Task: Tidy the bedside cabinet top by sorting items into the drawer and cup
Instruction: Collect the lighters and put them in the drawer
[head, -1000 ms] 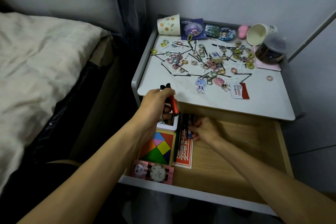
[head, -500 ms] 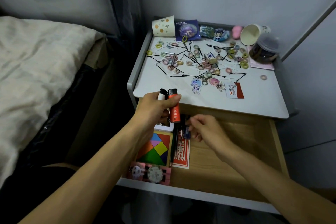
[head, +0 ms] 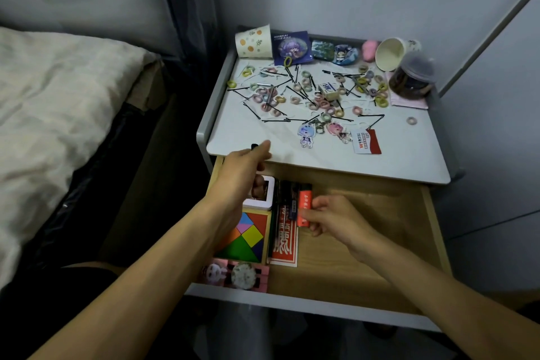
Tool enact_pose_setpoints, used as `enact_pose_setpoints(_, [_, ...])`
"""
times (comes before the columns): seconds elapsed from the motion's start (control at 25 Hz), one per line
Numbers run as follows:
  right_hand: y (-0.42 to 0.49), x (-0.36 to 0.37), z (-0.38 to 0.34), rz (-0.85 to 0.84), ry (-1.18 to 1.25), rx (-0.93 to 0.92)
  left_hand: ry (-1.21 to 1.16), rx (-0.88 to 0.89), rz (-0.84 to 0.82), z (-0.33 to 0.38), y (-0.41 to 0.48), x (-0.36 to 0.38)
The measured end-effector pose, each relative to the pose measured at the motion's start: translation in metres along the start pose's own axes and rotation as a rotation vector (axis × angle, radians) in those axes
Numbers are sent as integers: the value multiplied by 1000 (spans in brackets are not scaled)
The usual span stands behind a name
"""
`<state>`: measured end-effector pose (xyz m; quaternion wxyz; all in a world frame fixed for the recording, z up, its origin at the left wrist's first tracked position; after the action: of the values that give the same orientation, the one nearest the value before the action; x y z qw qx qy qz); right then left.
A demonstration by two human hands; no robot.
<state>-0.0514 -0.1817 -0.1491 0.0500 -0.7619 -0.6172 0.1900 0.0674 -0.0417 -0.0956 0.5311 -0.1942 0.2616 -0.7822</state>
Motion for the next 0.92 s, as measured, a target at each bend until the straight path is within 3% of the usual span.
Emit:
enact_pose_setpoints(0.2, [30, -13, 49, 93, -124, 153, -115, -11, 11, 6, -6, -4])
enact_pose_setpoints(0.64, [58, -18, 69, 215, -76, 129, -175, -4, 17, 9, -5, -12])
enact_pose_setpoints(0.92, [58, -22, 69, 246, -111, 101, -76, 22, 4, 10, -8, -11])
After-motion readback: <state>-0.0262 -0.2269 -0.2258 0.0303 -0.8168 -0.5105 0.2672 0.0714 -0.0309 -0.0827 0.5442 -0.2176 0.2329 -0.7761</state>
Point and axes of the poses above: each hand's wrist, its own y-axis towards the middle knuckle, its own x-axis out of the palm, z = x × y, the point moved 9 cm from there along y, towards the middle knuckle, and after that the axes turned 13 degrees about -x, right-handed, at the moved point
